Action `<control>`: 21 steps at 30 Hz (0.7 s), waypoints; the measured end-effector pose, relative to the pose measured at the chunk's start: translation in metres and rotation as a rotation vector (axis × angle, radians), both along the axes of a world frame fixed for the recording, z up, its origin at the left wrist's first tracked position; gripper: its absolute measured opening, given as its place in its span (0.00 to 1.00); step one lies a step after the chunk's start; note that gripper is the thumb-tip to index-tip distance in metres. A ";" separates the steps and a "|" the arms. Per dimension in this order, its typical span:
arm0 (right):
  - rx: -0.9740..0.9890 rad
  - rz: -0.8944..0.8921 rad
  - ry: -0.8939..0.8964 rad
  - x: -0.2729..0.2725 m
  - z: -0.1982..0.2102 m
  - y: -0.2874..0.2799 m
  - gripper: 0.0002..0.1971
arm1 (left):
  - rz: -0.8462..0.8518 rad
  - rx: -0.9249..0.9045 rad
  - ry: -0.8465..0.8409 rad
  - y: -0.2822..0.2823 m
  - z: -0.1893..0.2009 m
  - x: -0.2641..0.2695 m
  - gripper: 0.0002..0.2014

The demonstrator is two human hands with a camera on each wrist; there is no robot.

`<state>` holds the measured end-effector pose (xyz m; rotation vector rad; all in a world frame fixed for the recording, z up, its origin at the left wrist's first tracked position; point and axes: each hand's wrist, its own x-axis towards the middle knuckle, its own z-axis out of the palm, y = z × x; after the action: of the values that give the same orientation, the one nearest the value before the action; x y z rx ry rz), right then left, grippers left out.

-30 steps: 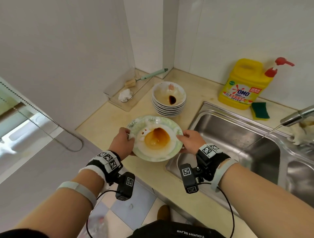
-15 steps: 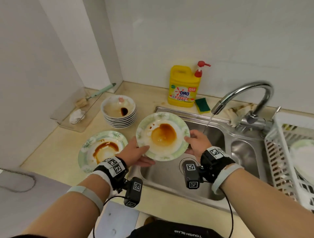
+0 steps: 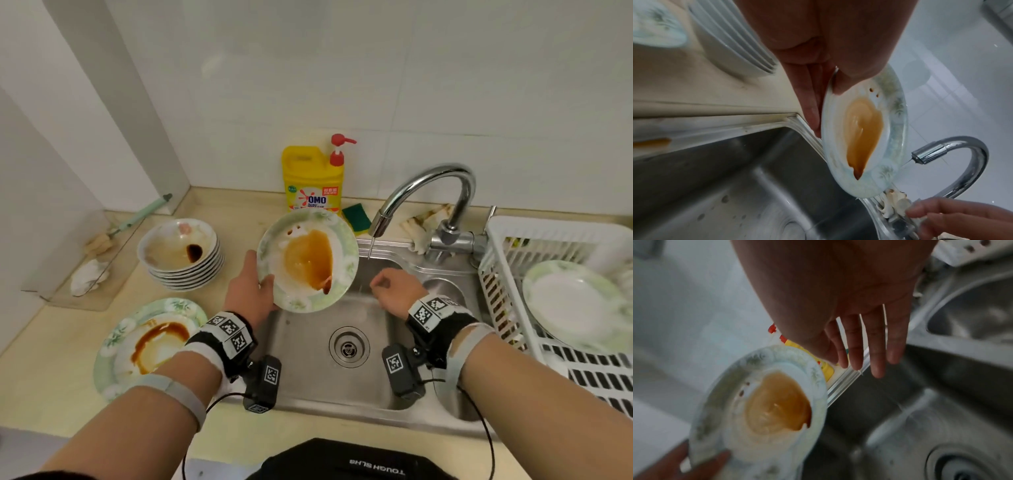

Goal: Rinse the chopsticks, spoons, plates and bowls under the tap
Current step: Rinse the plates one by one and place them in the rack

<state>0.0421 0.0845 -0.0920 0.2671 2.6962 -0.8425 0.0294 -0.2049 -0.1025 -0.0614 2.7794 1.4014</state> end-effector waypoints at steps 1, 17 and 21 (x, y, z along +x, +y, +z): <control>0.085 0.048 0.005 0.000 0.000 0.005 0.07 | 0.014 -0.070 0.027 0.001 0.002 -0.003 0.18; 0.109 0.093 -0.068 -0.020 -0.020 0.030 0.08 | 0.000 -0.274 0.139 0.007 0.014 -0.030 0.09; 0.066 0.087 -0.081 -0.021 -0.026 0.029 0.07 | 0.014 -0.237 0.122 0.005 0.009 -0.033 0.09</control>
<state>0.0212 0.1139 -0.1177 0.1928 2.6423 -0.7035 -0.0036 -0.1996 -0.0934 0.0005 3.0380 1.1062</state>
